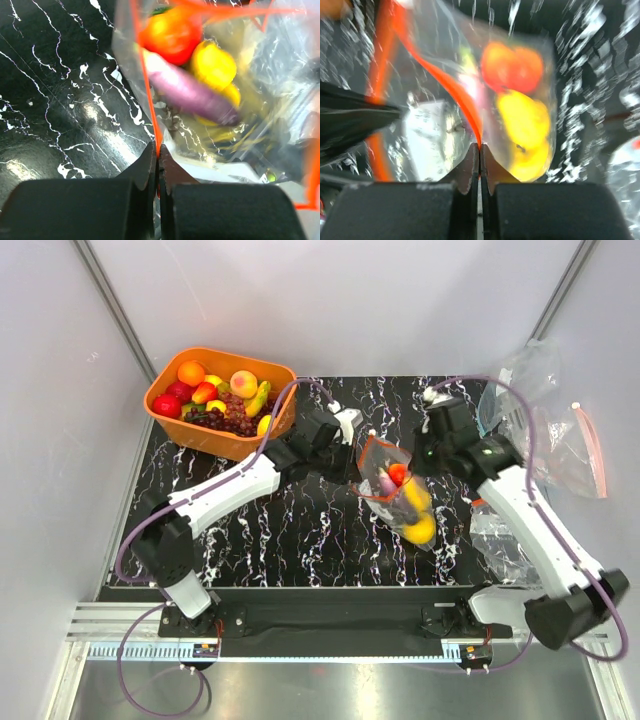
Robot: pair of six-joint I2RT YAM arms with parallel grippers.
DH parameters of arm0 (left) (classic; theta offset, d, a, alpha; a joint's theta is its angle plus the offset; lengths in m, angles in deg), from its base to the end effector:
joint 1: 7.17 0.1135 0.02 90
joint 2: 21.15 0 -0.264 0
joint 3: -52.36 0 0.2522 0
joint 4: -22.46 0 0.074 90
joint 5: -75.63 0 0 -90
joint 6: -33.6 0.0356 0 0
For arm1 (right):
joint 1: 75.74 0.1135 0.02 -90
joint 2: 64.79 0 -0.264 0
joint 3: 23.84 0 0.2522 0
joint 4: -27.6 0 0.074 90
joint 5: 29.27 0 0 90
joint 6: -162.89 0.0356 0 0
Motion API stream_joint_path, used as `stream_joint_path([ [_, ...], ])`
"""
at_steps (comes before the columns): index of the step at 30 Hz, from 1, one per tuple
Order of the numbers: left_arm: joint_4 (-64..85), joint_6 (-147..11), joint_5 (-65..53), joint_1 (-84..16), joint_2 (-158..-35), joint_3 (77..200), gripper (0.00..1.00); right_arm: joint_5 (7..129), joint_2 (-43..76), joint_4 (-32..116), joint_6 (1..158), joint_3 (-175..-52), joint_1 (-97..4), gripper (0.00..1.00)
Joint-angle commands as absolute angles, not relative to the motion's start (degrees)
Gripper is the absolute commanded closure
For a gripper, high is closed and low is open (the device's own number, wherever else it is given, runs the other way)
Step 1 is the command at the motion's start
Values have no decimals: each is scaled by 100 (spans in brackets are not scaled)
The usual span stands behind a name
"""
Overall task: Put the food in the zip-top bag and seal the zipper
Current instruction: Adjust the zipper food storage bag at the center of the board.
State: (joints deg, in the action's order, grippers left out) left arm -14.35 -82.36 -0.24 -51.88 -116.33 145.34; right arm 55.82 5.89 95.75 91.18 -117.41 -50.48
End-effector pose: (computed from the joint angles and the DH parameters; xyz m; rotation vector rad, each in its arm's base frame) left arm 0.2641 -0.2736 0.2984 0.5302 2.3415 -0.9033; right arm 0.2202 0.1005 0.3830 -0.1024 2.3710 0.2678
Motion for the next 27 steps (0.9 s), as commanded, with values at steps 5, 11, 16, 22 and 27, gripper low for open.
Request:
stream_joint_path([
  [5,-1126,-8136,118,-5182,-11090,14487,100,6275,684,9057,9100,-11388,-5060,100],
  [11,-1143,-8101,110,-5287,-10852,14574,99,6389,640,9049,9082,-11353,-5060,82],
  [16,-1248,-8075,92,-5340,-10904,14724,99,6469,789,9233,9012,-11607,-5051,74],
  [22,-1363,-8040,66,-5349,-10966,14934,98,6600,702,9321,9021,-11942,-5043,100],
  [27,-1564,-7908,-84,-5349,-10913,15163,95,6724,606,9392,9038,-12144,-5051,100],
])
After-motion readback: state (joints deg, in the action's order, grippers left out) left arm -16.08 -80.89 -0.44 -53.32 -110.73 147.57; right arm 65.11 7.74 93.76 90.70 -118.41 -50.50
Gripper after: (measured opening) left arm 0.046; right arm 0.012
